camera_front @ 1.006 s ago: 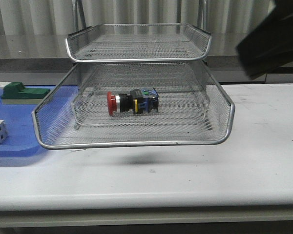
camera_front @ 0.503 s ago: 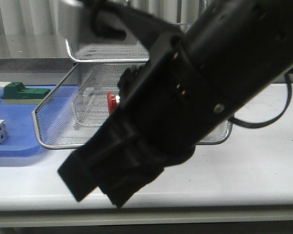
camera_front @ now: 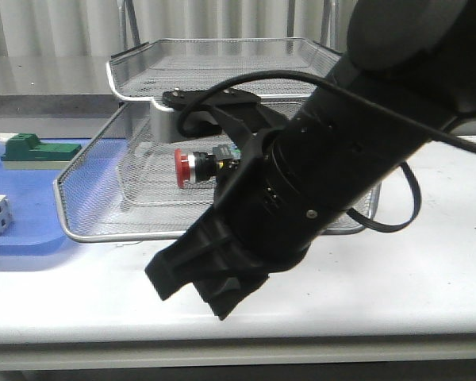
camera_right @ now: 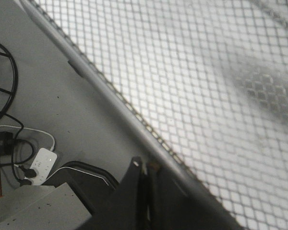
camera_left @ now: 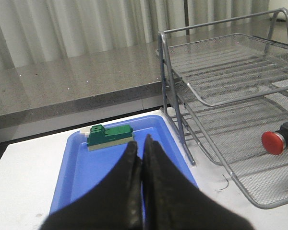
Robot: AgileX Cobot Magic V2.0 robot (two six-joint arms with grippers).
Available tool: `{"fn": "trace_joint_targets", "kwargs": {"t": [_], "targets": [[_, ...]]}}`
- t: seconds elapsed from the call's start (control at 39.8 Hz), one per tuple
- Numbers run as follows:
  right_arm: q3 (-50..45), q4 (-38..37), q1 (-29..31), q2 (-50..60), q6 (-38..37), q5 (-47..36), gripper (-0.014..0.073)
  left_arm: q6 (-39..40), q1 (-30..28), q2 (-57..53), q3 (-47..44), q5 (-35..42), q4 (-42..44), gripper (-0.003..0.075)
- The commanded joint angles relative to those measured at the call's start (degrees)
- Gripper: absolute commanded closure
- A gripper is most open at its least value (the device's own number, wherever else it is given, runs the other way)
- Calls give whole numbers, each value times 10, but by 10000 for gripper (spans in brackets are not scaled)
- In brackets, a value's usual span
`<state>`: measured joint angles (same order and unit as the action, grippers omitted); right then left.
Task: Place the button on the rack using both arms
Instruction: 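Bring the right gripper to the front edge of the pulled-out tray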
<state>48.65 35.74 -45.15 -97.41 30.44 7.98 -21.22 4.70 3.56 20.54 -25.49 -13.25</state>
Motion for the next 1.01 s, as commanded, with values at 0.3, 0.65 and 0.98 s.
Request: {"fn": "trace_joint_targets", "kwargs": {"t": [0.3, 0.65, 0.98], "targets": [[101, -12, 53, -25, 6, -26, 653, 6, -2, 7, 14, 48, -10, 739], [180, -15, 80, -70, 6, 18, 653, 6, -2, 7, 14, 48, -10, 739], [174, -31, 63, -65, 6, 30, 653, 6, -2, 7, 14, 48, -10, 739]]}}
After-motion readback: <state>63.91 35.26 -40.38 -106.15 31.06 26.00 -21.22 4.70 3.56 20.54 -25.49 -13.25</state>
